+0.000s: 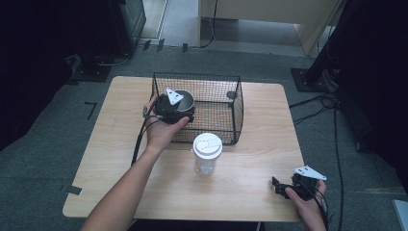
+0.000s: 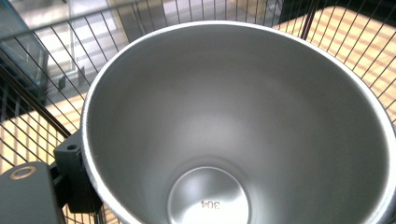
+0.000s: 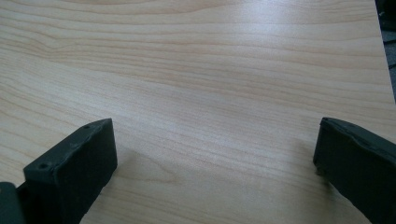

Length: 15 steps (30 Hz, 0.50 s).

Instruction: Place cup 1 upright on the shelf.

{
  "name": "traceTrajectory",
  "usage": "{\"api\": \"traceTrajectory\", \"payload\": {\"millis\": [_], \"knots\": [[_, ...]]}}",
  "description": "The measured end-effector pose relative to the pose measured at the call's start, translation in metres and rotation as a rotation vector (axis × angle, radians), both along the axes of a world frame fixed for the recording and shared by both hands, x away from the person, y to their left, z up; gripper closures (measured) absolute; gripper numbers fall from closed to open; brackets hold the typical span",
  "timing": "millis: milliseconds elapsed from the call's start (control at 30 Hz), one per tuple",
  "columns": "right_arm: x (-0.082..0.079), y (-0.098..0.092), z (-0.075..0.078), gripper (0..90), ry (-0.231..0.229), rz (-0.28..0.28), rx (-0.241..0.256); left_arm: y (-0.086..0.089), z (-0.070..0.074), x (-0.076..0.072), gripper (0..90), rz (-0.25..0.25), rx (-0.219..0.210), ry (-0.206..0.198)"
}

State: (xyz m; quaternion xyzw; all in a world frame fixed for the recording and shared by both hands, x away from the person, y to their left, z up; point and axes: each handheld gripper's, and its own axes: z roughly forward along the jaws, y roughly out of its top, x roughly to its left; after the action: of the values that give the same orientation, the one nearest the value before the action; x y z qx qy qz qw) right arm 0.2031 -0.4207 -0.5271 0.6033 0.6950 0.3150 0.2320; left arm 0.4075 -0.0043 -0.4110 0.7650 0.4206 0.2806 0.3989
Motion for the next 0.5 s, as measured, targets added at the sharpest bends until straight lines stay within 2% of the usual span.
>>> {"api": "traceTrajectory", "payload": {"millis": [100,233,500], "knots": [[0.000,0.000,0.000,0.0,0.000,0.001,0.001,-0.003,-0.004,0.002,8.0,0.015,0.023,0.019],[0.000,0.000,0.000,0.0,0.000,0.005,0.000,-0.004,-0.008,0.007,8.0,0.062,0.008,0.060],[0.000,0.000,0.000,0.0,0.000,0.007,-0.003,-0.007,-0.016,0.010,8.0,0.070,0.047,0.112]]}}
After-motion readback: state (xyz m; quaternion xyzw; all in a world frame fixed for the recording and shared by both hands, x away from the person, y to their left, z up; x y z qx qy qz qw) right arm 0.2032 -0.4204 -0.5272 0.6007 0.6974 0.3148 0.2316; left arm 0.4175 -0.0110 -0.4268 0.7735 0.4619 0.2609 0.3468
